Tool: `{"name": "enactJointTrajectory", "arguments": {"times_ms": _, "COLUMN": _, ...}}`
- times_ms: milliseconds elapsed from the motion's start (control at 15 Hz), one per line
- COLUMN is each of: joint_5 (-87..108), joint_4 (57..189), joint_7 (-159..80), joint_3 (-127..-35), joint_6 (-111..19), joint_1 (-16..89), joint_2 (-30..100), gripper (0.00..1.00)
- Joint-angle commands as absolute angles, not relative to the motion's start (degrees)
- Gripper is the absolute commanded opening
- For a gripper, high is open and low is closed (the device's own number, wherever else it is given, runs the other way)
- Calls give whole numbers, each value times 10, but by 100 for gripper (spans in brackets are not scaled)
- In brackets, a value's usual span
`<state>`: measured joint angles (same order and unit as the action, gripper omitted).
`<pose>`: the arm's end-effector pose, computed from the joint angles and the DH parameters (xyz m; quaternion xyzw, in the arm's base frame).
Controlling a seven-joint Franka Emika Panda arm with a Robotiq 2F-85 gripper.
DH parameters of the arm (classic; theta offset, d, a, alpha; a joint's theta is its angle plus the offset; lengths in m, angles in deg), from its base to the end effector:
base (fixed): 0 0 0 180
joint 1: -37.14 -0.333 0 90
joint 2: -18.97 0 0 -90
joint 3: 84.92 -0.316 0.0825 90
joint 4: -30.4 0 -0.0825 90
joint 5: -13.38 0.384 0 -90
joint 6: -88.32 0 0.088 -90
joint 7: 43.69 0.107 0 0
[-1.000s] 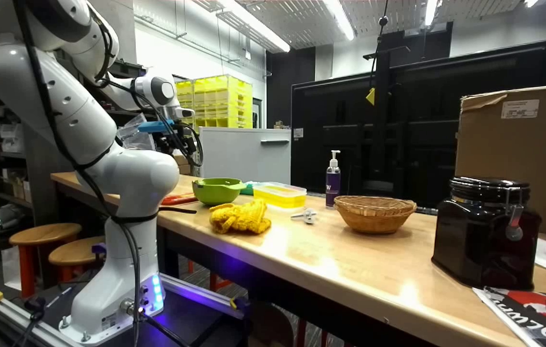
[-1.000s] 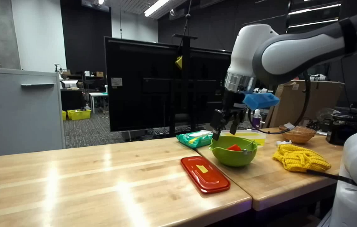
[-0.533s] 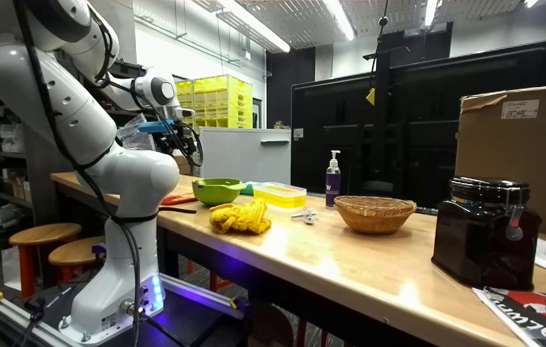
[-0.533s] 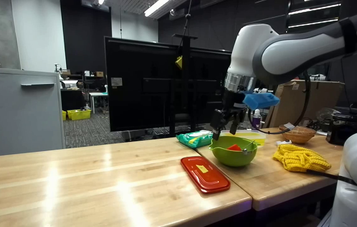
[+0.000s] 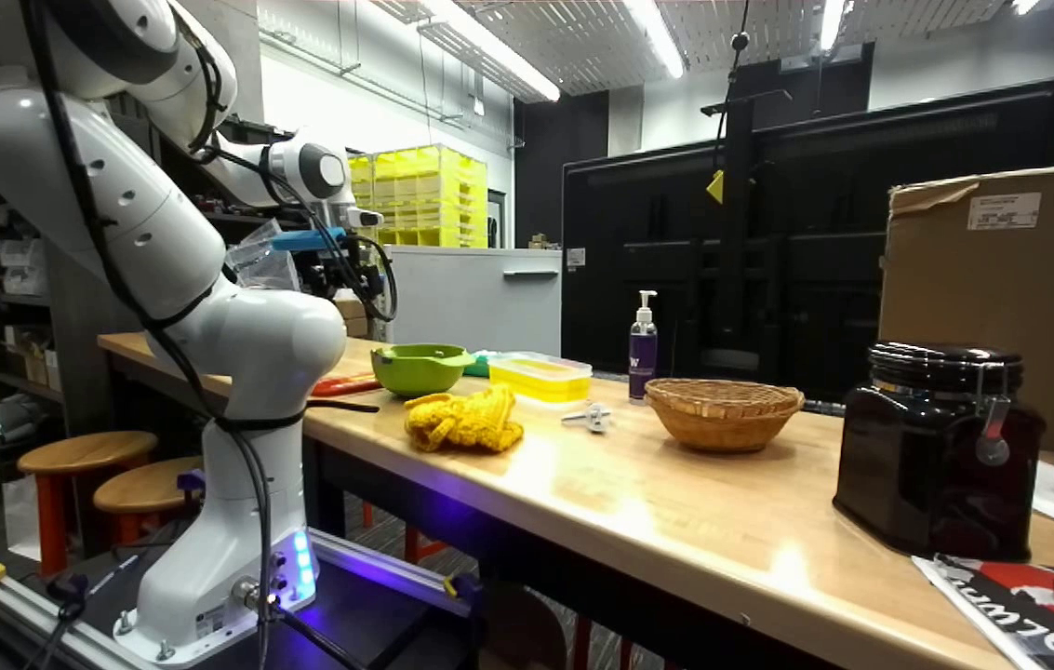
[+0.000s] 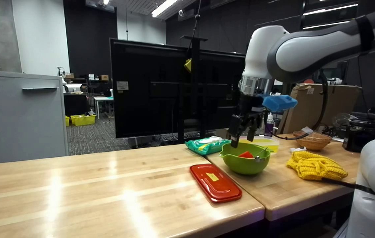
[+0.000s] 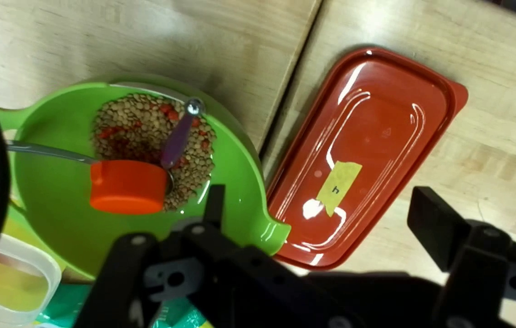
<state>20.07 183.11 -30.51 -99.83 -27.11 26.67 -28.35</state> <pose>0.2901 0.1486 0.4862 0.9946 0.0521 0.0887 0.0151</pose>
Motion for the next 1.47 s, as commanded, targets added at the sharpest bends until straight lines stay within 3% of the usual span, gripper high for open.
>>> {"name": "enactJointTrajectory", "arguments": {"times_ms": 0, "joint_5": 191, "joint_4": 1802, "joint_7": -350, "joint_3": -966, "joint_6": -176, "joint_1": 260, "joint_2": -304, "gripper": 100}}
{"name": "enactJointTrajectory", "arguments": {"times_ms": 667, "joint_5": 79, "joint_4": 1806, "joint_7": -427, "joint_3": -896, "joint_6": 87, "joint_1": 301, "joint_2": -449, "gripper": 100}}
{"name": "enactJointTrajectory", "arguments": {"times_ms": 733, "joint_5": 103, "joint_4": 1791, "joint_7": -403, "joint_3": -914, "joint_6": 56, "joint_1": 299, "joint_2": -395, "gripper": 100}}
{"name": "enactJointTrajectory", "arguments": {"times_ms": 1400, "joint_5": 89, "joint_4": 1793, "joint_7": -420, "joint_3": -902, "joint_6": 77, "joint_1": 304, "joint_2": -406, "gripper": 100}}
